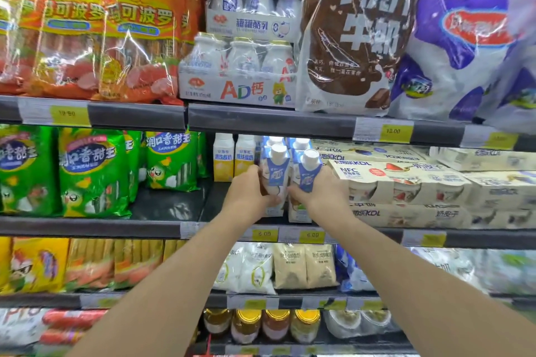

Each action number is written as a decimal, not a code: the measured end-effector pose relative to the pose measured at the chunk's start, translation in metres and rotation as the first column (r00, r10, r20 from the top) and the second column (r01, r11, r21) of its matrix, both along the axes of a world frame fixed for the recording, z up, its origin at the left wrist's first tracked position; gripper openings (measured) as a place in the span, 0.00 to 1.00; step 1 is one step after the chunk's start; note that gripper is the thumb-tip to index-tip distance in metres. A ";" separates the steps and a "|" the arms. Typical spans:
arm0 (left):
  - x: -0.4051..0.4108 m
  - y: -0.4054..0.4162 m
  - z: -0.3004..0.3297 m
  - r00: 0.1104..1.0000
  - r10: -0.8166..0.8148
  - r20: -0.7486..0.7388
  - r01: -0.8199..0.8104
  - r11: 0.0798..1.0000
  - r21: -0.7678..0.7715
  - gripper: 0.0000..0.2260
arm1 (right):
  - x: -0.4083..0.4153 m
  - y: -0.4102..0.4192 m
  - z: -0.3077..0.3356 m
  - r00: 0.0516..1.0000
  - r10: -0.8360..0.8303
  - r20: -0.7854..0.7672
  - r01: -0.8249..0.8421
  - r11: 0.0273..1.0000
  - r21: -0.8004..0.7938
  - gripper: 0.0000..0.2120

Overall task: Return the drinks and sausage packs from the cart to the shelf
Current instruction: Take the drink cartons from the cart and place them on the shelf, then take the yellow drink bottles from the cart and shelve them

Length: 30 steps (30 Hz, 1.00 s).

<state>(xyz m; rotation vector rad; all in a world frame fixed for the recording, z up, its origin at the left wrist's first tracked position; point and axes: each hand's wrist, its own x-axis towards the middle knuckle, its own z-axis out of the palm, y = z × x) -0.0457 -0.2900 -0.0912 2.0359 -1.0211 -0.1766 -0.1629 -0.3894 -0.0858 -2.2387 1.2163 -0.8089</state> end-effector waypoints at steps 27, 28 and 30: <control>-0.166 -0.001 0.040 0.710 -0.505 0.490 0.256 0.834 0.489 0.27 | -0.238 0.012 0.019 0.960 0.108 -0.259 -0.146 0.981 -0.130 0.30; -0.186 -0.014 0.036 0.662 -0.545 0.514 0.254 0.809 0.530 0.29 | -0.270 0.003 0.014 0.937 0.059 -0.343 -0.113 0.984 -0.140 0.33; -0.232 -0.041 0.026 0.584 -0.618 0.527 0.267 0.759 0.594 0.33 | -0.337 -0.010 0.002 0.877 -0.041 -0.478 -0.031 0.990 -0.140 0.38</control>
